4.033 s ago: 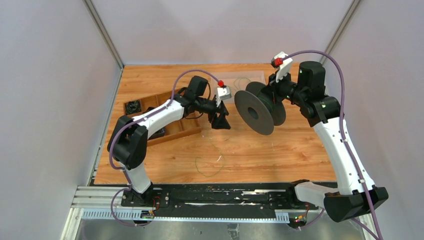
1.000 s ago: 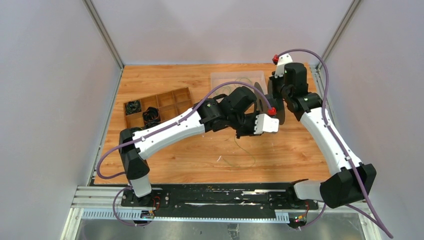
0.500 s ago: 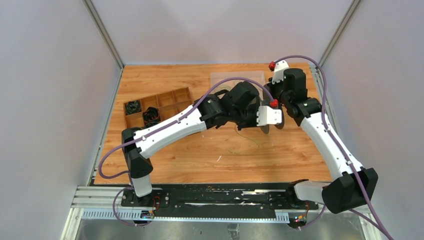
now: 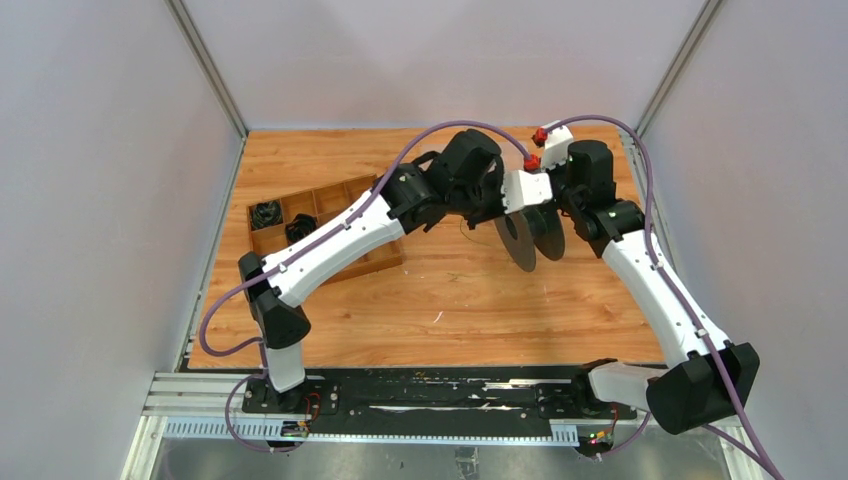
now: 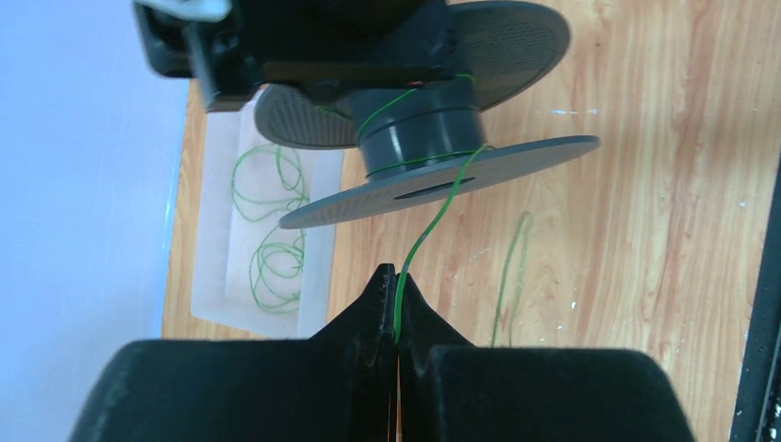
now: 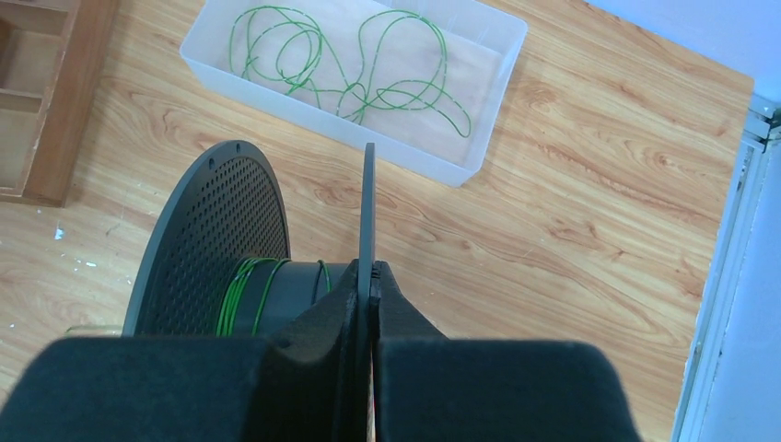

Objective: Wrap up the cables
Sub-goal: Wrap the cable around the cable reel.

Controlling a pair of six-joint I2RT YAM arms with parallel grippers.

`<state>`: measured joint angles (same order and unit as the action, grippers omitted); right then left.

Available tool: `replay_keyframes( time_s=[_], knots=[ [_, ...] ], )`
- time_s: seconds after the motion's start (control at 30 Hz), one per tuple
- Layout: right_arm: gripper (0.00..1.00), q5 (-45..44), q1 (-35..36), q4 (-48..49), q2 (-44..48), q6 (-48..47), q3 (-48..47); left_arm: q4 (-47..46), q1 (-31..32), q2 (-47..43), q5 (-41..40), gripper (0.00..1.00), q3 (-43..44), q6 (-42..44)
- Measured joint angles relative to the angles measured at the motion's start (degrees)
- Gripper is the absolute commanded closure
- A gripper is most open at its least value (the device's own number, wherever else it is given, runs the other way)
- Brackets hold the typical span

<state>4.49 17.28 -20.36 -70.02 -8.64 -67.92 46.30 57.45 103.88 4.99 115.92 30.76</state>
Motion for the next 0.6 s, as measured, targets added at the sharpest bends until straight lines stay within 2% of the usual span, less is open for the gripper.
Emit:
replay_keyframes(
  time_s=[0.6],
  knots=[
    [0.99, 7.58, 0.0, 0.0, 0.07, -0.44, 0.39, 0.11, -6.99, 4.42, 2.36, 1.0, 4.94, -4.83]
  ],
)
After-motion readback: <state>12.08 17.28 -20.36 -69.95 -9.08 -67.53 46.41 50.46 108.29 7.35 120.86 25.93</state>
